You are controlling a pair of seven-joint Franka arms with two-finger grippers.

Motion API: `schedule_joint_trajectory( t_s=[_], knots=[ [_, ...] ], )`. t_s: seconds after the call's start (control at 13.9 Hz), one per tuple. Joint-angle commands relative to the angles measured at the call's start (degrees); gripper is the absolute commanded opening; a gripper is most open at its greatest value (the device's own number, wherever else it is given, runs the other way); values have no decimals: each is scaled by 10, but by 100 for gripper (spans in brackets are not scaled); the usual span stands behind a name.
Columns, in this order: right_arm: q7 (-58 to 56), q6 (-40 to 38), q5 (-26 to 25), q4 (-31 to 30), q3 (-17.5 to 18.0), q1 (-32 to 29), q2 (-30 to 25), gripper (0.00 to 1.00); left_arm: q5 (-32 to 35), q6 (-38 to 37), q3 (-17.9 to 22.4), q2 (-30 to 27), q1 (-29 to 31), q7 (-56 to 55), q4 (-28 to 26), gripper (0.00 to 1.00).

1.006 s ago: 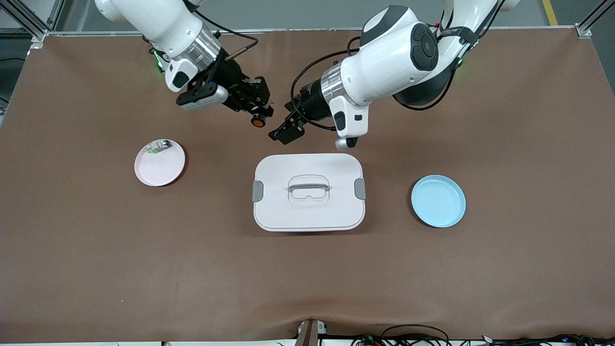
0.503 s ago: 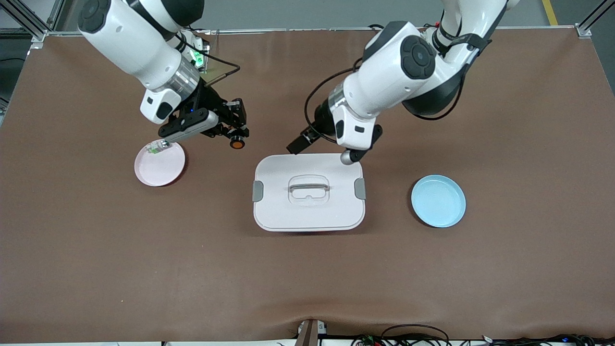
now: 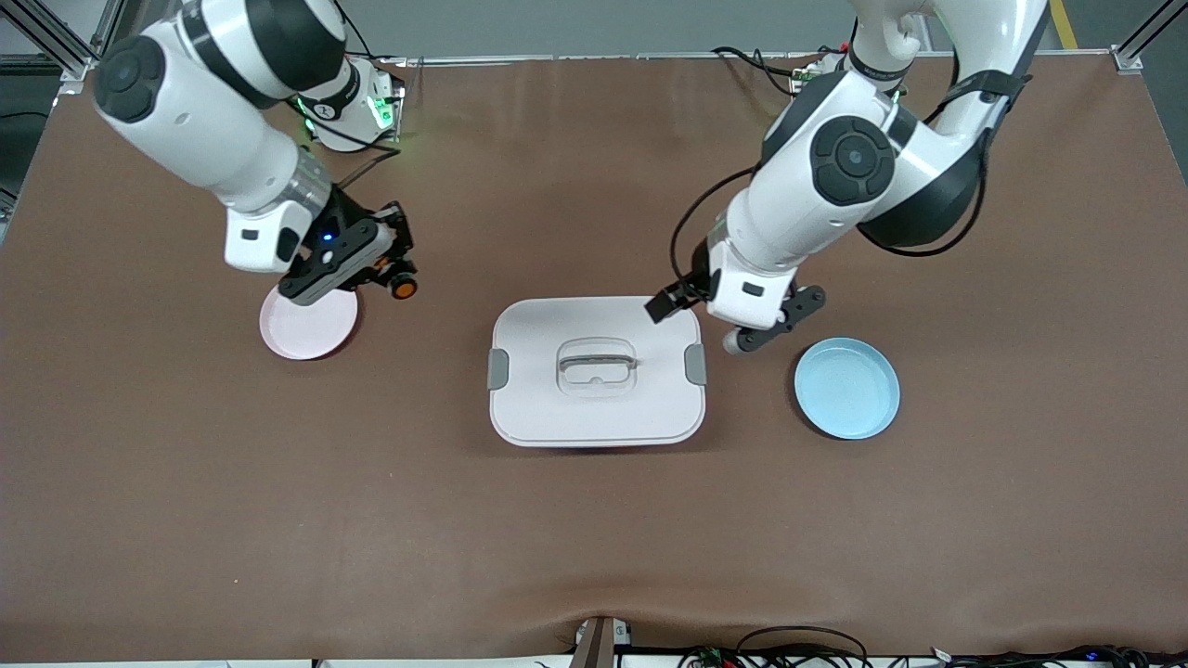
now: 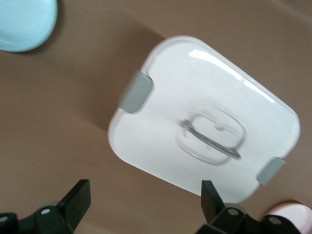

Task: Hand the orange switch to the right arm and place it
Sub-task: 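Open the left gripper and carry the switch toward the pink dish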

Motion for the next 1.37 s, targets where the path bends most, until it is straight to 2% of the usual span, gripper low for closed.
schedule_joint_trajectory(
  t_s=[0.0,0.14,0.5,0.79,1.01,1.29],
  knots=[
    [-94,-34,-53,8,8,-29,1,0,21,-34,-2,-25,41,28,-7,100],
    [-204,-56,-59,-2,8,-63,1,0,28,-54,-2,-32,67,85,-12,100],
    [-406,-46,-98,-54,8,-111,-13,0,51,-60,-3,-58,139,246,-62,100],
    [-491,54,-100,-165,8,-130,-63,0,52,-58,-3,-85,195,392,-94,100],
    [-541,94,-115,-222,8,-141,-80,0,52,-52,-2,-106,231,464,-114,100],
    [-639,160,-117,-280,8,-167,-84,0,51,-51,-2,-127,276,566,-113,100]
  ],
)
